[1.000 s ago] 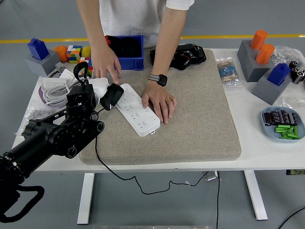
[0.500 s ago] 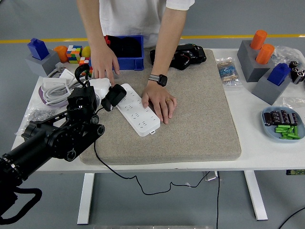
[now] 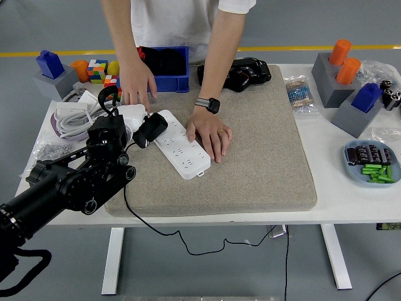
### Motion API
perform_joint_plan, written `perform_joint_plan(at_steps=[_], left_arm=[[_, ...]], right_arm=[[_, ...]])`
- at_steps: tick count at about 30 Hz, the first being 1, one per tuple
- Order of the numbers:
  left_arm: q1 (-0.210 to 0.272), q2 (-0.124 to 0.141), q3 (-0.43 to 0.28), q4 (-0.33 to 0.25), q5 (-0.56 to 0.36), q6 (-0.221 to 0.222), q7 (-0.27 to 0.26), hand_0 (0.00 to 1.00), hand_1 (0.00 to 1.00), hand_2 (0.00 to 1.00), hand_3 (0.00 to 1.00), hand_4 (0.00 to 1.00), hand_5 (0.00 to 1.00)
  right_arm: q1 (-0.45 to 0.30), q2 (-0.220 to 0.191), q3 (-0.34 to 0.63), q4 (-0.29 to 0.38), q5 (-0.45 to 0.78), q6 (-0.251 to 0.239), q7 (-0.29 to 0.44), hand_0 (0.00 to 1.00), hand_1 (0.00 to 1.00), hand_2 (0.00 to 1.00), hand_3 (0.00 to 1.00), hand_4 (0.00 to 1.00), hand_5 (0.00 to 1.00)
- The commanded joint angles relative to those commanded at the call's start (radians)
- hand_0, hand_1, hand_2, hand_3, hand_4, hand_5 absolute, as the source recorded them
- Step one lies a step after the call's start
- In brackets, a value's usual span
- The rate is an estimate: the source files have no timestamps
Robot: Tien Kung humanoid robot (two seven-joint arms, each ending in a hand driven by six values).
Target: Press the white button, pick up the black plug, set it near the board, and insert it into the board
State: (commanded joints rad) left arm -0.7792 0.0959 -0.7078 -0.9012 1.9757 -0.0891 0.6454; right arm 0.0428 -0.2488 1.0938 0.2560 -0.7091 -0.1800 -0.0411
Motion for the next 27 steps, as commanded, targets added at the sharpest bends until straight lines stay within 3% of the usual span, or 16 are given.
perform_joint_plan(at_steps=[21,22,27], left_arm=[[0.006,0.005,0.001,-0.016,-0.025,-0.013,0.000,0.210,0.410,0.376,0.597,0.639,0.002],[0.005,0.005,0.000,-0.016,-0.027,-0.012,0.000,0.256,0.494,0.444,0.607,0.728,0.002],[0.004,0.003,-0.003,-0.016,-0.034,-0.008,0.000,0.256,0.494,0.444,0.607,0.728,0.002]], right_arm=[[-0.002,0.001,0.005,0.000,-0.002,0.000,0.000,0.631,0.545,0.532,0.533,0.642,0.308],[-0.002,0.001,0.006,0.000,-0.002,0.000,0.000,0.631,0.545,0.532,0.533,0.642,0.307],[-0.001,0.002,0.008,0.000,-0.002,0.000,0.000,0.631,0.545,0.532,0.533,0.642,0.307]])
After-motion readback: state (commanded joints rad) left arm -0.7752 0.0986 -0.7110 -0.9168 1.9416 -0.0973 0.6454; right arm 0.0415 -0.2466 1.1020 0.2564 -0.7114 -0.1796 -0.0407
